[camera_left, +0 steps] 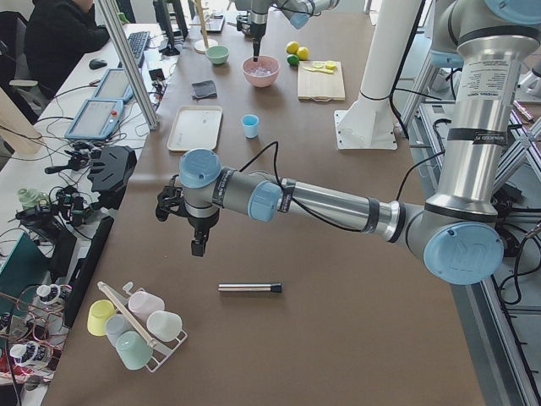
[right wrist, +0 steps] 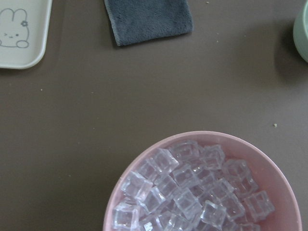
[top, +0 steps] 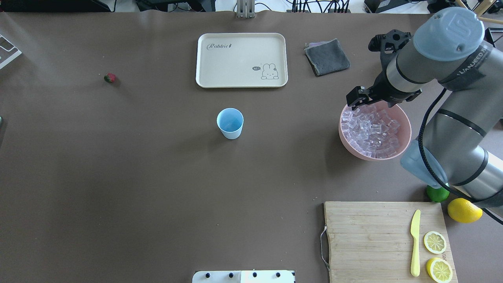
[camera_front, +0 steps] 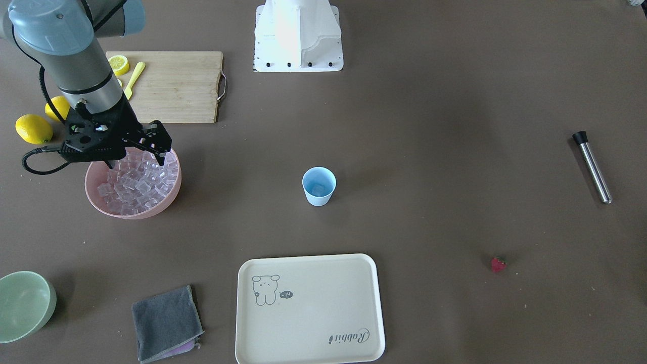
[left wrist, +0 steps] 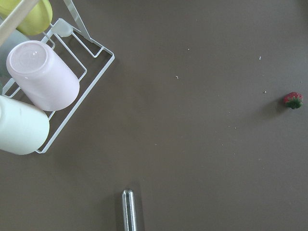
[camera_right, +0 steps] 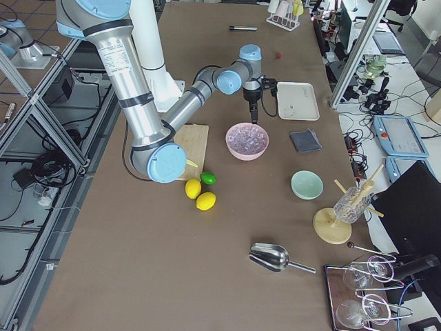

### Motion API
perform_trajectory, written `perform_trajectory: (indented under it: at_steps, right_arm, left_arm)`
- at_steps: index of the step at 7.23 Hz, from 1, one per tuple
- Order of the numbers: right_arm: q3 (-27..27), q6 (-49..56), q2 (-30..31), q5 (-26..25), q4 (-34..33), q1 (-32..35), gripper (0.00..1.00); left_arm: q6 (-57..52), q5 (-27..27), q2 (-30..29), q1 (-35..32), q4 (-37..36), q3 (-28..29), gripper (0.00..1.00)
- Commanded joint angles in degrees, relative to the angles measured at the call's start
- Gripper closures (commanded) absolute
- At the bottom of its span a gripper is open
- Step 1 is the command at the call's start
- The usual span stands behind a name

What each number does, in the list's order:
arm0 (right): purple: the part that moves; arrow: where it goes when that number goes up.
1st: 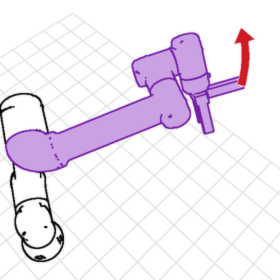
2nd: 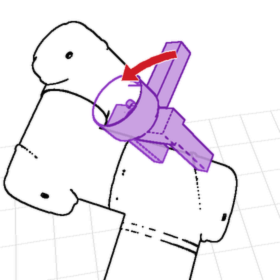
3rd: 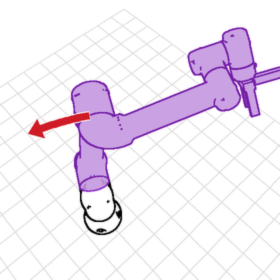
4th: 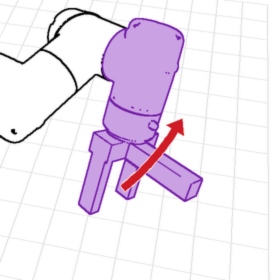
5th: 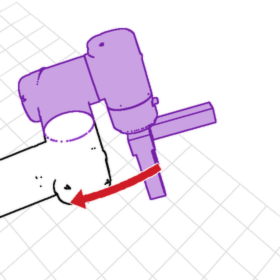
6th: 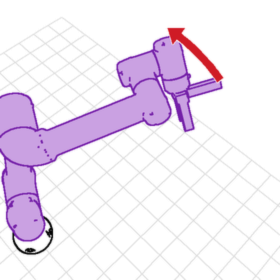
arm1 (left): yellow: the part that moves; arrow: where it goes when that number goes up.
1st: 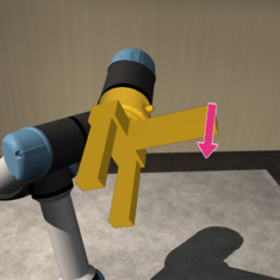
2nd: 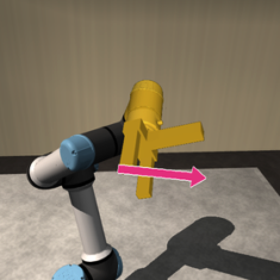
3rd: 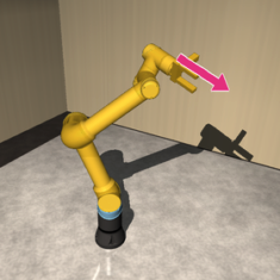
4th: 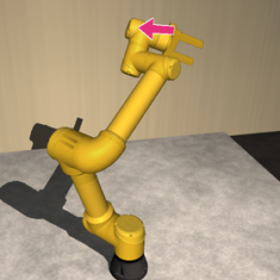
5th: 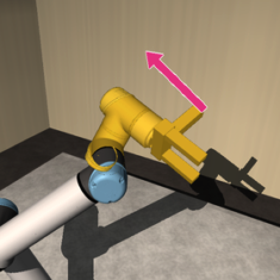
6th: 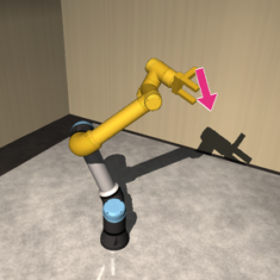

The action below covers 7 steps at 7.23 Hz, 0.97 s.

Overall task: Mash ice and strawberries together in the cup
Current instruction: 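Lower the right gripper into the bowl and grasp another ice cube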

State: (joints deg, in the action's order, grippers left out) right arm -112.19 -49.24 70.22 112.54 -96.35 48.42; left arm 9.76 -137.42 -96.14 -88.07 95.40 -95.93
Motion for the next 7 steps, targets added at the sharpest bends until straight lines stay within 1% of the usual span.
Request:
perform_trajectory:
  at_steps: [1, 4, 5, 7]
  right_arm:
    - [-0.49, -0.50, 3.69, -6.58, -0.77, -2.00, 0.00]
    - [-0.49, 2.04, 4.92, -6.89, -0.94, -4.64, 0.00]
    - [-0.23, 7.18, 5.28, -7.85, -1.20, -6.74, 0.00]
    - [-0.75, 7.68, 5.37, -7.68, -0.77, -6.41, 0.00]
  left_arm:
    - [0.00, -0.12, 0.07, 0.00, 0.04, -0.04, 0.02]
    - [0.00, 0.05, -0.01, 0.00, 0.04, 0.22, 0.02]
    - [0.00, 0.05, -0.10, 0.00, 0.13, 0.22, 0.02]
    - [-0.09, 0.05, 0.07, 0.09, 0.22, 0.04, 0.02]
